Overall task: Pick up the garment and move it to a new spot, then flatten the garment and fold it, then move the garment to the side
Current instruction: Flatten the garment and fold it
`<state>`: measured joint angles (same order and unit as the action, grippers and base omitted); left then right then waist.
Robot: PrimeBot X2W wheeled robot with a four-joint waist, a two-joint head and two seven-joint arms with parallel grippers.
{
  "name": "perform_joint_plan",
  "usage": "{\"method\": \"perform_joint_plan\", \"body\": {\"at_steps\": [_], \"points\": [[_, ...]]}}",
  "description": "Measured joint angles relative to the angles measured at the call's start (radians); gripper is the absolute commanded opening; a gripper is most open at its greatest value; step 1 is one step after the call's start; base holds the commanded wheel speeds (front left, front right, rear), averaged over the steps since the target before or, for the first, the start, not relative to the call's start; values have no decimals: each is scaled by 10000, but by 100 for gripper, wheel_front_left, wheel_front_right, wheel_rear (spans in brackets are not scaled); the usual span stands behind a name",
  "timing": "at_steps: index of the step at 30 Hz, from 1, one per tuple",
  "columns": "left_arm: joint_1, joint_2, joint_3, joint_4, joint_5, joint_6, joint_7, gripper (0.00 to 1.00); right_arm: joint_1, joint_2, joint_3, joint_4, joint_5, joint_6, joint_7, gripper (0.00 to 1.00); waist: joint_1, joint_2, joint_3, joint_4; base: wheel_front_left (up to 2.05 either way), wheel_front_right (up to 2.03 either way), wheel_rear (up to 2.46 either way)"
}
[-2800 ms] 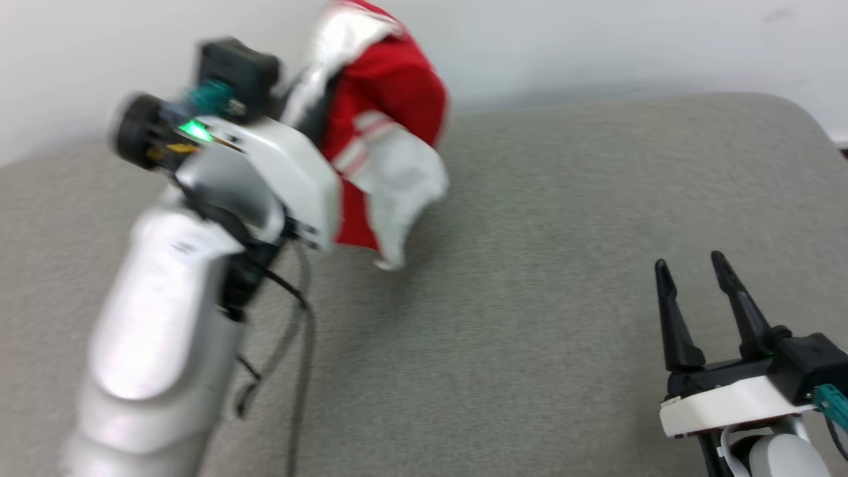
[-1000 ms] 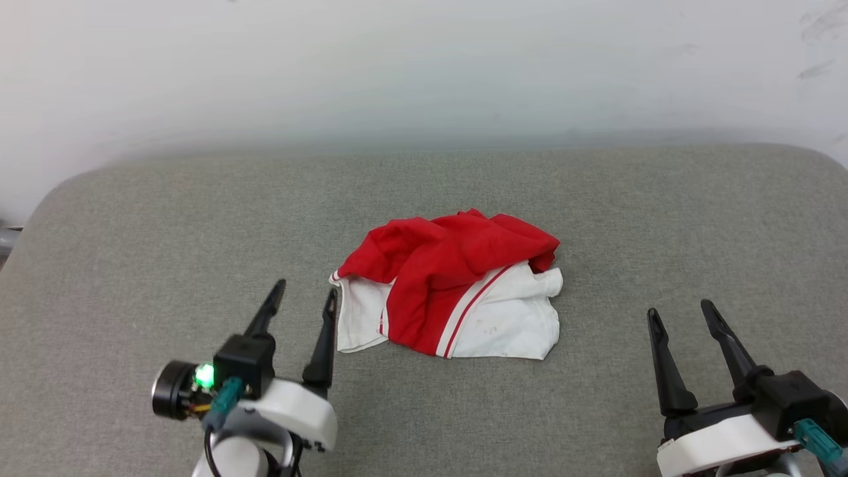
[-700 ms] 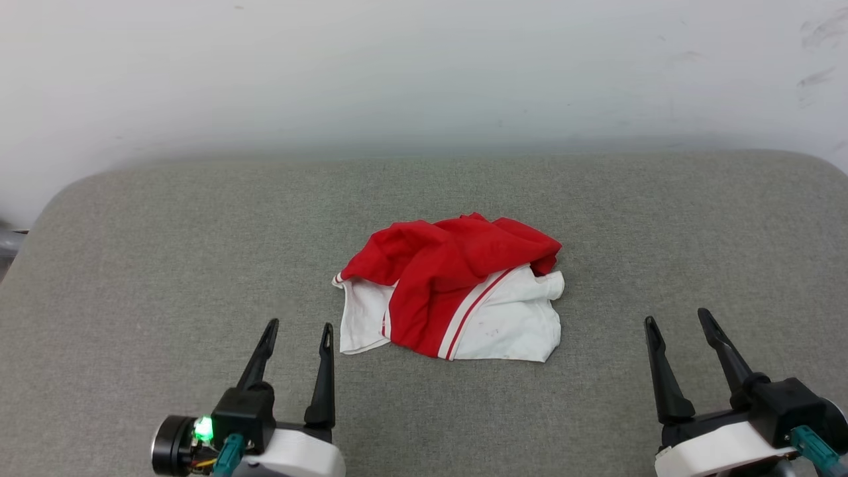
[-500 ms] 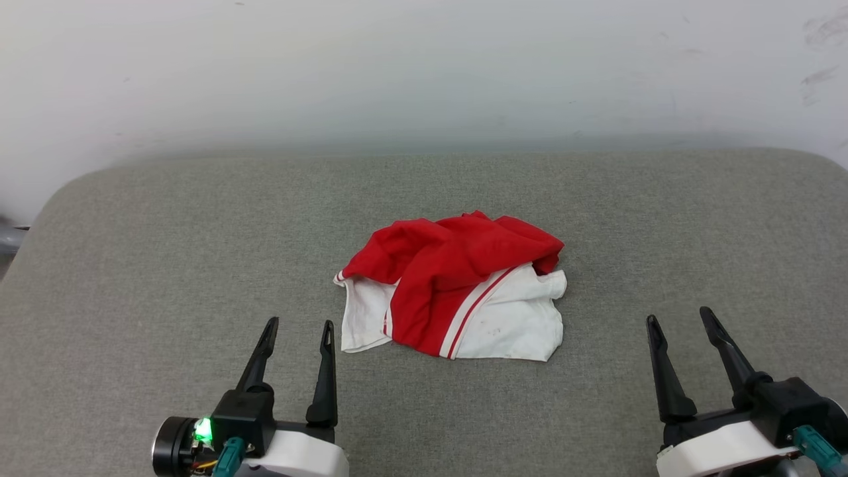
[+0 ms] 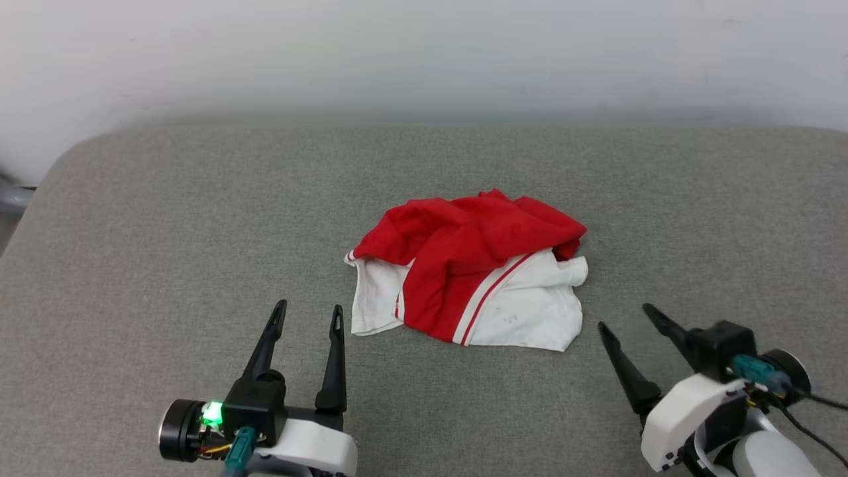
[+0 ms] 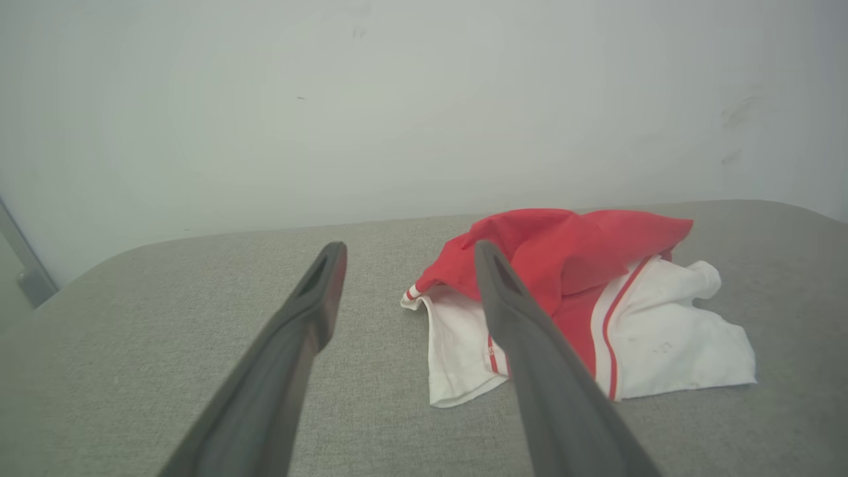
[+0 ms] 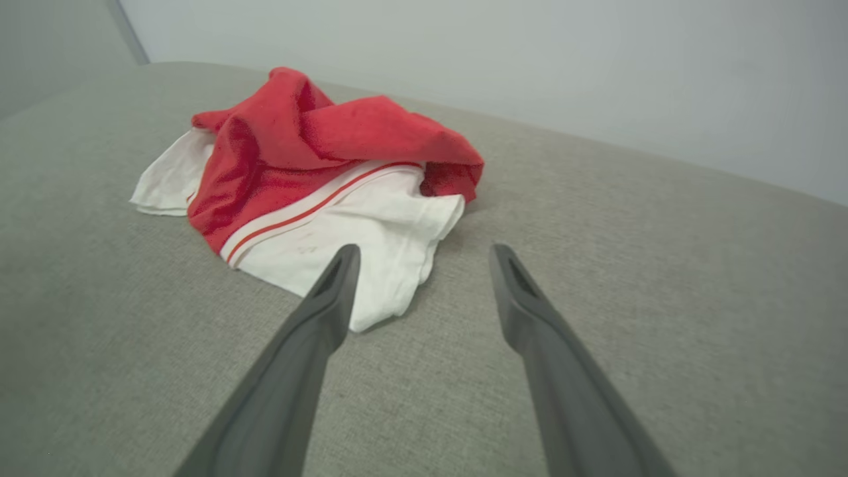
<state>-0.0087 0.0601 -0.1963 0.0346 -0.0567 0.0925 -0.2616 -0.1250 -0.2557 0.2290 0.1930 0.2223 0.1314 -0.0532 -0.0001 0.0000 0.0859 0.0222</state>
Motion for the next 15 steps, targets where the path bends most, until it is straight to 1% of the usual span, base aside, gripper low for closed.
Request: {"method": "perform_joint_plan", "body": {"at_steps": [3,5,7,10,15], "points": [[-96,-31,-96,21,-6,40,0,100,-634,-780,871,8,1156,0,1914,100,1,0,213,122,0,0,0],[-207,-40,-203,56,-4,23,0,100,-1064,-1108,1074,8,2056,0,3243,100,1,0,368,211,0,0,0],[-314,-63,-270,77,0,13,0,100,-1481,-1448,1283,8,2592,-2,4510,100,2,0,519,319,0,0,0],[-459,-73,-347,81,6,63,0,100,-1949,-1670,1377,6,3473,-4,6194,100,1,0,739,510,0,0,0],[-631,-84,-568,50,23,221,0,100,-2660,-1845,1267,-27,3908,-4,7885,100,2,0,1091,871,0,0,0]]}}
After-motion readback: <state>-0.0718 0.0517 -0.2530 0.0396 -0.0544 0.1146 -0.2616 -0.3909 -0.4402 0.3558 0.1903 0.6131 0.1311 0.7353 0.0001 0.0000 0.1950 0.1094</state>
